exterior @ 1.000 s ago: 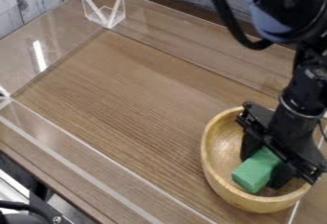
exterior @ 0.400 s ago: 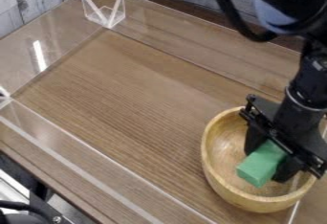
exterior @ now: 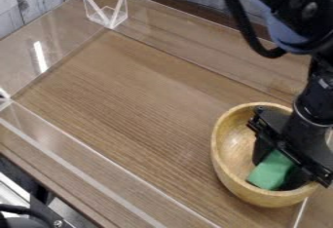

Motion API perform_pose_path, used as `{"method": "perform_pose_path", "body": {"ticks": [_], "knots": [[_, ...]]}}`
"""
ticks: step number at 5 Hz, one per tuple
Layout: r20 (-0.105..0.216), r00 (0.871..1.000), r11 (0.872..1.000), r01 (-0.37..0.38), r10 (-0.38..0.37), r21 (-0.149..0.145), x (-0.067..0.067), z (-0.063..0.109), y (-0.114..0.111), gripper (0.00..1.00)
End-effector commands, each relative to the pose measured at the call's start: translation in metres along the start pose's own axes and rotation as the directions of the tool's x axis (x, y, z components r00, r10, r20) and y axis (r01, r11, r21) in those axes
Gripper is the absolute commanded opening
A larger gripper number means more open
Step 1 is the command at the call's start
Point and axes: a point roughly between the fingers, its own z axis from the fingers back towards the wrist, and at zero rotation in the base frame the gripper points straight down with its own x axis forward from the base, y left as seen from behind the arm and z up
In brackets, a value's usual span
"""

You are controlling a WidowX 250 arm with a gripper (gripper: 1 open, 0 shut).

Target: Move green object from inside the wooden bowl to the table next to it

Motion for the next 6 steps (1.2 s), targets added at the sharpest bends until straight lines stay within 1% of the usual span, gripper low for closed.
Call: {"method": "perform_pose_path", "body": {"ticks": [1, 2, 3, 4, 5, 6], "knots": [[0.082, 0.997, 1.000, 0.014, -0.012, -0.024, 0.001, 0.039, -0.006, 0.00], [0.138, 0.990, 0.999, 0.015, -0.010, -0.039, -0.003, 0.075, -0.004, 0.00], [0.182, 0.978, 0.994, -0.089, 0.099, -0.065, 0.001, 0.105, 0.016, 0.00], [0.210, 0.955, 0.977, -0.199, 0.211, -0.079, 0.010, 0.124, 0.046, 0.00], [0.233, 0.947, 0.975, -0.206, 0.220, -0.083, 0.010, 0.127, 0.072, 0.00], [0.247, 0.949, 0.980, -0.181, 0.197, -0.087, 0.008, 0.122, 0.086, 0.00]]}}
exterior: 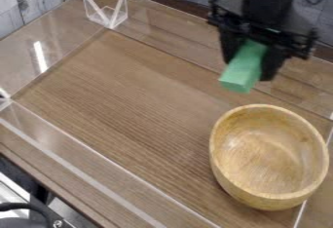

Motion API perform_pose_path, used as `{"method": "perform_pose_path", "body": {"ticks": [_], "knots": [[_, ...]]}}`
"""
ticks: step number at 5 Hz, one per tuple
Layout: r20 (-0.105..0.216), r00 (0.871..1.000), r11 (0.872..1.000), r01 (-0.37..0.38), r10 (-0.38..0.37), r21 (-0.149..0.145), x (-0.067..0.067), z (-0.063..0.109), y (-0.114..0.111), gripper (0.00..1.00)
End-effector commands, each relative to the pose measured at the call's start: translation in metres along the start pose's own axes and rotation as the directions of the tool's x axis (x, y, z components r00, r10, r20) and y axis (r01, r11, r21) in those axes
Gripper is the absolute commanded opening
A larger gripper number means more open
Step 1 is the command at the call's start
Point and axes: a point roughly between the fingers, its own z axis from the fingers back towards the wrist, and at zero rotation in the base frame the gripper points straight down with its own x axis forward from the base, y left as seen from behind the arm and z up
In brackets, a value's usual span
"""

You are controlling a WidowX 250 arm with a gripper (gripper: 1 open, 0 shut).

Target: Move green object from inside the wooden bowl to the table next to it

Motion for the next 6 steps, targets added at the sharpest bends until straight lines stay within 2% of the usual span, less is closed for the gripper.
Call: {"method": "perform_pose_path", "body": {"ticks": [1, 2, 4, 6], "knots": [[0.063, 0.998, 1.000, 0.008, -0.007, -0.017, 0.010, 0.016, -0.010, 0.00], [0.067, 0.998, 1.000, 0.014, -0.013, -0.022, 0.012, 0.017, -0.021, 0.00], [0.079, 0.997, 1.000, -0.014, 0.015, -0.021, 0.001, -0.002, 0.001, 0.00], [0.086, 0.994, 0.998, -0.065, 0.066, -0.020, -0.008, 0.006, -0.024, 0.00]]}}
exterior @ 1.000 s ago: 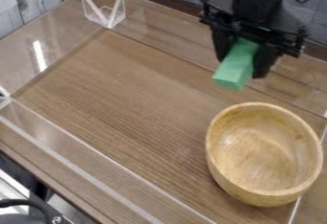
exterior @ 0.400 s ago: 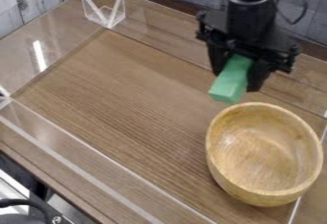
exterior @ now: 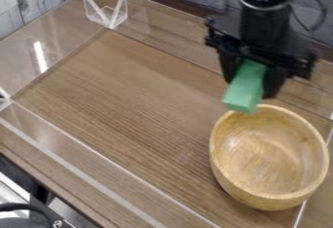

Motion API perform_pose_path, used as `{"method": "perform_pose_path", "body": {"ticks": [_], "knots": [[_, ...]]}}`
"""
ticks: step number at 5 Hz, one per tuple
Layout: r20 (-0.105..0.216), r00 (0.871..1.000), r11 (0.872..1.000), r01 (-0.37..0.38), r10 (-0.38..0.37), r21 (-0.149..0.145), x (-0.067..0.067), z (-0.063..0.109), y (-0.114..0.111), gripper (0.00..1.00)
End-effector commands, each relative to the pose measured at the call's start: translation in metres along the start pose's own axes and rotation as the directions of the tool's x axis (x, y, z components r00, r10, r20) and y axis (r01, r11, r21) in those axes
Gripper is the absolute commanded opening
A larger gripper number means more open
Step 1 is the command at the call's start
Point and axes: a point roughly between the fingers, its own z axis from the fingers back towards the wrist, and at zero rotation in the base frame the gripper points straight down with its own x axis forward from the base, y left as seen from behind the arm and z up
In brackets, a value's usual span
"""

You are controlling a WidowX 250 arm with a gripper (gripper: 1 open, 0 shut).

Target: Move green object from inside the wooden bowl to the table next to it

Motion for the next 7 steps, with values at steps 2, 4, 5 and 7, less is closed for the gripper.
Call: {"method": "perform_pose_path", "body": {"ticks": [2, 4, 5, 7], "knots": [[0.066, 0.993, 0.993, 0.104, -0.101, -0.047, 0.028, 0.021, 0.032, 0.00], [0.069, 0.994, 0.994, 0.091, -0.087, -0.055, 0.022, 0.003, 0.004, 0.00], [0.071, 0.996, 0.997, 0.066, -0.062, -0.049, 0.025, -0.011, 0.015, 0.00], [0.081, 0.996, 0.998, 0.043, -0.039, -0.047, 0.027, -0.024, 0.022, 0.00]]}}
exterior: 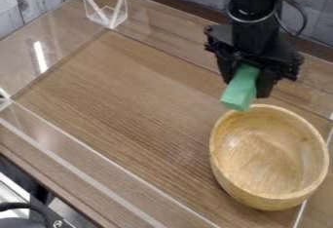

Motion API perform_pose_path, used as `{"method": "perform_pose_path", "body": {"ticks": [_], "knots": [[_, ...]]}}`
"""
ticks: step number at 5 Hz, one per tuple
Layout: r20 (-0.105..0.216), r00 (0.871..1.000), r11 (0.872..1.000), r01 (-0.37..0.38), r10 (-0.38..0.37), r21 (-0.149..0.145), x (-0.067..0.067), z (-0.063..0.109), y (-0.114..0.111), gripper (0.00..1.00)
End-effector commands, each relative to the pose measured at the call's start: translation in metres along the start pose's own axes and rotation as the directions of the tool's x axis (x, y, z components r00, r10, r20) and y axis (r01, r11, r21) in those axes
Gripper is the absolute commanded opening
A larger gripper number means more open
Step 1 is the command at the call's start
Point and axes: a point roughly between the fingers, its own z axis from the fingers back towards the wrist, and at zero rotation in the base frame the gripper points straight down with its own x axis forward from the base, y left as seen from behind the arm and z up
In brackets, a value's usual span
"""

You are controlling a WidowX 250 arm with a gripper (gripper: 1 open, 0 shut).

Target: Move green object from inside the wooden bowl to the table next to it

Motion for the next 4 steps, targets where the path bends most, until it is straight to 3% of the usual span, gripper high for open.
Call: {"method": "perform_pose_path", "body": {"ticks": [1, 2, 3, 4], "knots": [[0.042, 0.998, 0.999, -0.038, 0.037, 0.008, 0.004, 0.015, -0.005, 0.00], [0.052, 0.997, 0.999, -0.051, 0.050, 0.011, 0.008, 0.026, 0.018, 0.00], [0.060, 0.995, 0.996, -0.079, 0.076, 0.034, 0.015, 0.026, 0.068, 0.00], [0.065, 0.993, 0.994, -0.099, 0.096, 0.044, 0.022, 0.005, 0.079, 0.00]]}}
